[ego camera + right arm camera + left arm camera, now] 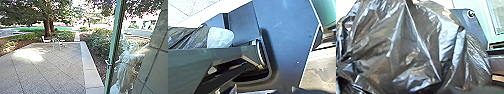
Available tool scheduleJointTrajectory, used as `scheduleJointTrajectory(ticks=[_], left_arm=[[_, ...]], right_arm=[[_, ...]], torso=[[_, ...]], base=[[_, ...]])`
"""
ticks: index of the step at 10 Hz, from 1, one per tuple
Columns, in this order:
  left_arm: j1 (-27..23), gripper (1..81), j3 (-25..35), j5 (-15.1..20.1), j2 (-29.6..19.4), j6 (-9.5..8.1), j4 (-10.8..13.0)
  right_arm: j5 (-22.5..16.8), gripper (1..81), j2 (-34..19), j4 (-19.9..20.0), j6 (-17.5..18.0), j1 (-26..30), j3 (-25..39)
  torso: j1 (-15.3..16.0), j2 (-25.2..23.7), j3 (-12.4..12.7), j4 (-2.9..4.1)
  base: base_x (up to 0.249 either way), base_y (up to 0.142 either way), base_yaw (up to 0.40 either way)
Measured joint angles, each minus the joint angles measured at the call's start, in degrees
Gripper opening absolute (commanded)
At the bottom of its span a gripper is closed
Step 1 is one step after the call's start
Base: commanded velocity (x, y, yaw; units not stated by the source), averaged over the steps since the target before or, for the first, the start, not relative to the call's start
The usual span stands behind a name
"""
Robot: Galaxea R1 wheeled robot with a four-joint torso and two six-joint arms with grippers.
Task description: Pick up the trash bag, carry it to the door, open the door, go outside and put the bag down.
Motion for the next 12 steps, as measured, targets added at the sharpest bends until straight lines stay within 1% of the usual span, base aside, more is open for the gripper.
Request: scheduleJointTrajectory(ticks=[5,12], left_arm=[[0.0,1.0,0.0,0.0,0.0,0.0,0.0],[-0.2,1.0,0.0,0.1,0.0,0.0,0.0]], right_arm=[[0.0,81.1,0.0,0.0,0.0,0.0,0.0],[0.2,81.1,-0.2,0.0,0.0,0.0,-0.1]], torso=[[0.0,0.0,0.0,0.0],[0.0,0.0,0.0,0.0]], base=[[0.123,0.0,0.0],[0.133,0.085,0.0]])
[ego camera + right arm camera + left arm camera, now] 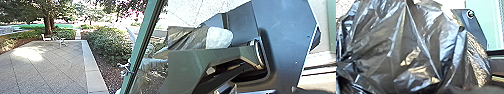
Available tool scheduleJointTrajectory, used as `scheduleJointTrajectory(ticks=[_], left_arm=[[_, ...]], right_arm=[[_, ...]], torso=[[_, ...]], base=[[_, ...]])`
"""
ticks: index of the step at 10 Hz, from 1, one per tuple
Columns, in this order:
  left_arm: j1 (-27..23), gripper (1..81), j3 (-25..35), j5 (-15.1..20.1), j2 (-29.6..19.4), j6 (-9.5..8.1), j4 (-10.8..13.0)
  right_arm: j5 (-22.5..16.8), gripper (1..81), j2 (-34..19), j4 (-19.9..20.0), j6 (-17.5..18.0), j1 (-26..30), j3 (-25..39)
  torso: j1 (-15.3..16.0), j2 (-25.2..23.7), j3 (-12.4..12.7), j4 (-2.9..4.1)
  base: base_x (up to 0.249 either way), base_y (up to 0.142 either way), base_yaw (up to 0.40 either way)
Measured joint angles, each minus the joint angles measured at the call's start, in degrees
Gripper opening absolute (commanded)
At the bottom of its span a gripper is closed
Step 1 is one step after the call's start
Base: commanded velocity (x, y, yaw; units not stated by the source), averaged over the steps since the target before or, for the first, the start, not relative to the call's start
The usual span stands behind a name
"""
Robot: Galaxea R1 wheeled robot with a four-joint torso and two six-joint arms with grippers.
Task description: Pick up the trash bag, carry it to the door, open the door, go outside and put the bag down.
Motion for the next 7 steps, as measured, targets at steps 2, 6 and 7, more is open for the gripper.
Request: scheduleJointTrajectory(ticks=[2,6,7], left_arm=[[-0.8,1.0,0.0,-0.2,-0.2,0.0,0.0],[-0.6,1.0,-0.1,-0.3,-0.1,0.0,0.0],[-0.9,1.0,-0.1,-0.5,0.0,0.0,0.0]], right_arm=[[0.1,81.1,0.4,0.0,0.0,0.6,0.1],[0.0,81.1,0.4,0.0,0.0,0.5,0.0],[0.4,81.1,0.1,0.0,0.0,0.7,0.0]], torso=[[0.1,0.1,0.0,0.0],[0.1,0.1,-0.1,0.0],[0.1,0.1,0.0,0.0]], base=[[0.133,0.073,0.0],[0.125,0.0,0.0],[0.118,0.0,0.0]])
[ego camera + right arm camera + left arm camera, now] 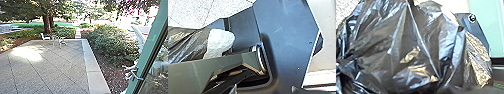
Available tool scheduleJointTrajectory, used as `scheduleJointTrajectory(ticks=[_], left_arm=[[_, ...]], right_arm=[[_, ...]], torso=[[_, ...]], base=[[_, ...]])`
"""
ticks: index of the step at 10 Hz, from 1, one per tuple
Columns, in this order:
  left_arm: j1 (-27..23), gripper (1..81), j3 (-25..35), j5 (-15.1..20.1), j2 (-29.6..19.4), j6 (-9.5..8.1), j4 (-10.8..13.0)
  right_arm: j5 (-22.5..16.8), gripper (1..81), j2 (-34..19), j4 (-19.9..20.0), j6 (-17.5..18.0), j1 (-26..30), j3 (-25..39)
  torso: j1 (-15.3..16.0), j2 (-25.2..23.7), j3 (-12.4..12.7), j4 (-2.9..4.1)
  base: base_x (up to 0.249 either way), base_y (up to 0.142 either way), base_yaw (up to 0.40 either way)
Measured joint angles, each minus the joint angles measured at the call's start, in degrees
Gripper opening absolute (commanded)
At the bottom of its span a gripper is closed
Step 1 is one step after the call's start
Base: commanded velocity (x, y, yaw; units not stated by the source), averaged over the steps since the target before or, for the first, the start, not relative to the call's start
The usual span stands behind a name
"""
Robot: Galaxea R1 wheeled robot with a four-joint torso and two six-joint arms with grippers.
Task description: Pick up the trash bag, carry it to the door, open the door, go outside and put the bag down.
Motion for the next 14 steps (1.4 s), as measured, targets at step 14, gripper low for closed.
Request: scheduleJointTrajectory(ticks=[14], left_arm=[[0.7,1.0,0.0,0.4,0.0,0.0,0.0]], right_arm=[[-0.5,81.1,0.0,0.0,0.0,-0.4,0.0]], torso=[[-0.2,-0.1,0.0,0.0]], base=[[0.117,0.0,0.0]])
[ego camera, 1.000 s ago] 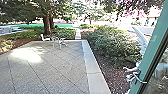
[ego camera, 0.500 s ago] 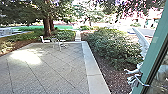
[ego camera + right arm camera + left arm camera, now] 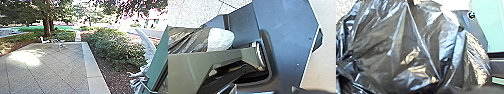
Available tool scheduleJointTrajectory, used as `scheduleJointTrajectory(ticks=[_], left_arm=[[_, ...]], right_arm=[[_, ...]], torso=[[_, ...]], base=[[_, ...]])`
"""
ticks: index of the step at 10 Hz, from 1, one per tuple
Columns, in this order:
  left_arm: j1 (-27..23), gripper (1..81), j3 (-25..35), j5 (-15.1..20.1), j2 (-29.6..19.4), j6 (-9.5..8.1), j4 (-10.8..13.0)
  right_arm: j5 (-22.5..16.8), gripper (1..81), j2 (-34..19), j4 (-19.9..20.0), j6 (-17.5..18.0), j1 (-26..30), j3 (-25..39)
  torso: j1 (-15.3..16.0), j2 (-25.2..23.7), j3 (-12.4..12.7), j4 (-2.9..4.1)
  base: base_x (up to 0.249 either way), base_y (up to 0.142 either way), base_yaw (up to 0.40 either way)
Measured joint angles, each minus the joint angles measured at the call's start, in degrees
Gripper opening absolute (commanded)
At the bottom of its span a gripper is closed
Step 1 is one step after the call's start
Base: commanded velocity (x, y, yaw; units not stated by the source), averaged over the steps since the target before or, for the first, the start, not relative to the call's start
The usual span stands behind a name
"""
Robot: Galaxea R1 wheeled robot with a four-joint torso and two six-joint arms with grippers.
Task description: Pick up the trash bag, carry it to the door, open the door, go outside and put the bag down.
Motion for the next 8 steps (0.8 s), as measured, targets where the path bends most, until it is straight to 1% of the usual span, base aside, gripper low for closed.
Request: scheduleJointTrajectory(ticks=[4,5,6,8], left_arm=[[0.0,1.0,0.0,0.0,0.0,-0.02,-0.1],[0.0,1.0,0.0,0.0,0.0,-0.16,-0.2],[-0.3,1.0,0.0,-0.1,0.0,-0.22,-0.2],[-0.2,1.0,0.0,-0.1,0.0,-0.3,-0.3]], right_arm=[[0.0,81.1,0.0,0.0,0.0,0.1,0.0],[0.0,81.1,0.0,0.0,0.0,0.0,0.0],[0.0,81.1,-0.1,0.0,0.0,-0.2,0.0],[0.1,81.1,-0.1,0.0,0.0,-0.1,0.0]], torso=[[0.1,0.0,0.0,0.09],[0.0,0.0,0.0,0.64],[0.0,0.0,0.0,2.03],[0.0,0.0,0.0,5.95]], base=[[0.0,0.0,0.0],[0.0,0.0,0.0],[0.0,0.0,0.0],[0.0,0.0,0.0]])
